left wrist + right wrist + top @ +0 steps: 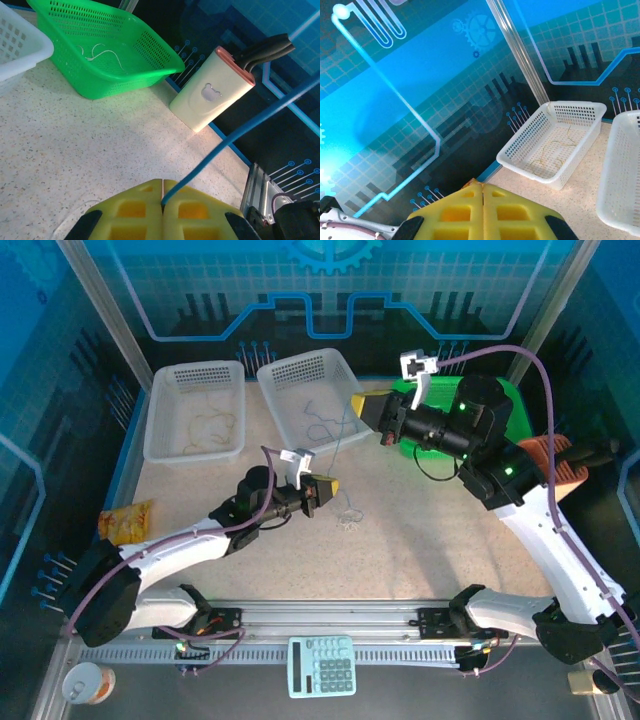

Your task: Untangle the cables

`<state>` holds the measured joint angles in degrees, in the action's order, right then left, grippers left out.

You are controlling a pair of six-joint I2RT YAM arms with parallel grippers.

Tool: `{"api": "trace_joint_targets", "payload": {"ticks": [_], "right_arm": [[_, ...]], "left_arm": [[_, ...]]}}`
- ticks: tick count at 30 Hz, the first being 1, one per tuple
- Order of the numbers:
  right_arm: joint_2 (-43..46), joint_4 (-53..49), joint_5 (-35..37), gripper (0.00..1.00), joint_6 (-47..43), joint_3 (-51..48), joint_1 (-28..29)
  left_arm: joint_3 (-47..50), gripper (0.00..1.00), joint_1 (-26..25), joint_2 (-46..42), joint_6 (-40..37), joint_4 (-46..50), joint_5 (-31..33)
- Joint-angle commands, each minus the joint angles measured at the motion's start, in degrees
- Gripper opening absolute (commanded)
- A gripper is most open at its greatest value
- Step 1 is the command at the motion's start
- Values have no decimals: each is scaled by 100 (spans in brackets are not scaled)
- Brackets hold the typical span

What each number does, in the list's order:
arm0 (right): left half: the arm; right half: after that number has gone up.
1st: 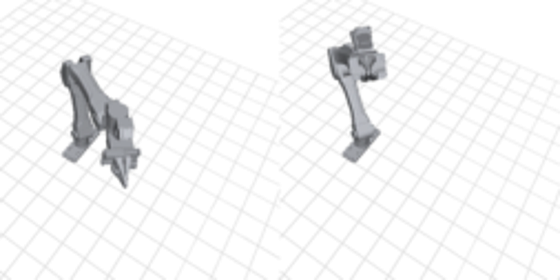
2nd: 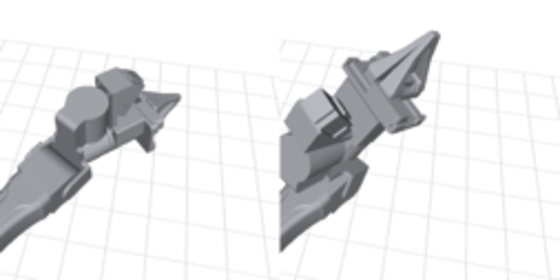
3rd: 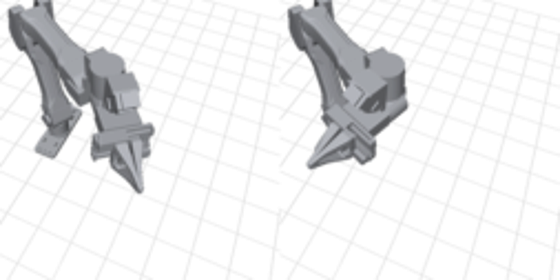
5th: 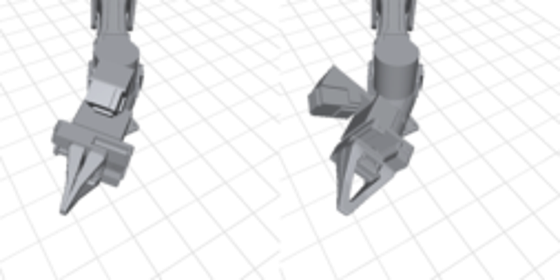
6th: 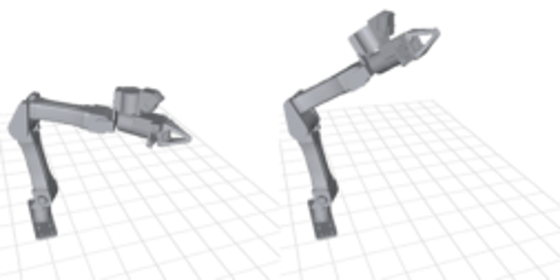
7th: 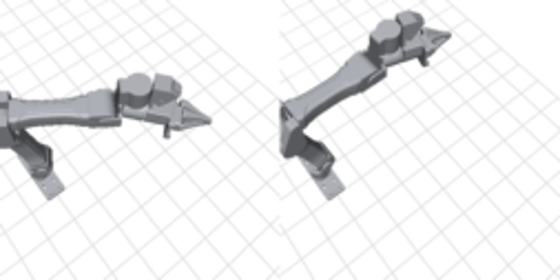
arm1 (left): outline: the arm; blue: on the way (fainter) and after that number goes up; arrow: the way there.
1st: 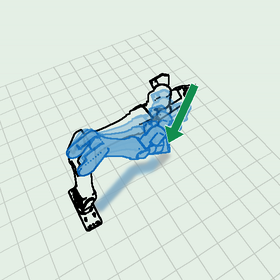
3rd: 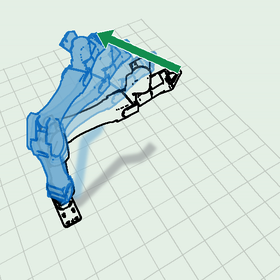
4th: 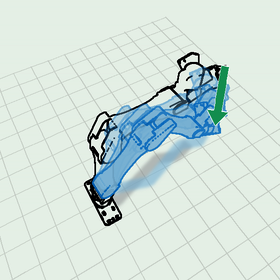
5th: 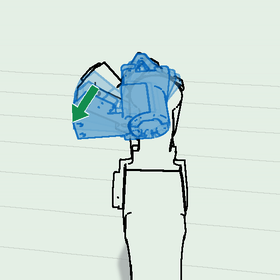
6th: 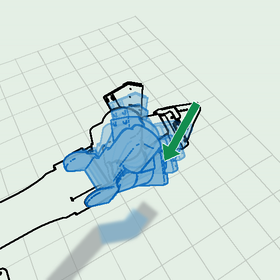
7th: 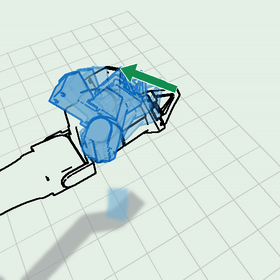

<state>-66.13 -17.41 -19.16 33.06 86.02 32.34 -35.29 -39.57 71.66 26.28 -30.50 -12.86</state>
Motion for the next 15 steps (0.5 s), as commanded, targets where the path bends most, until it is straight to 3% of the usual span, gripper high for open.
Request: {"api": "trace_joint_targets", "payload": {"ticks": [1,7,15], "right_arm": [[159,423,-106,0,77,66,-111],[280,475,-10,0,96,-431,-221],[342,389,227,0,-38,-1192,-254]], "left_arm": [[-251,0,-17,-224,-30,132,194],[-662,0,-21,-472,71,108,211],[-1089,0,80,-495,1040,-622,-106]]}}
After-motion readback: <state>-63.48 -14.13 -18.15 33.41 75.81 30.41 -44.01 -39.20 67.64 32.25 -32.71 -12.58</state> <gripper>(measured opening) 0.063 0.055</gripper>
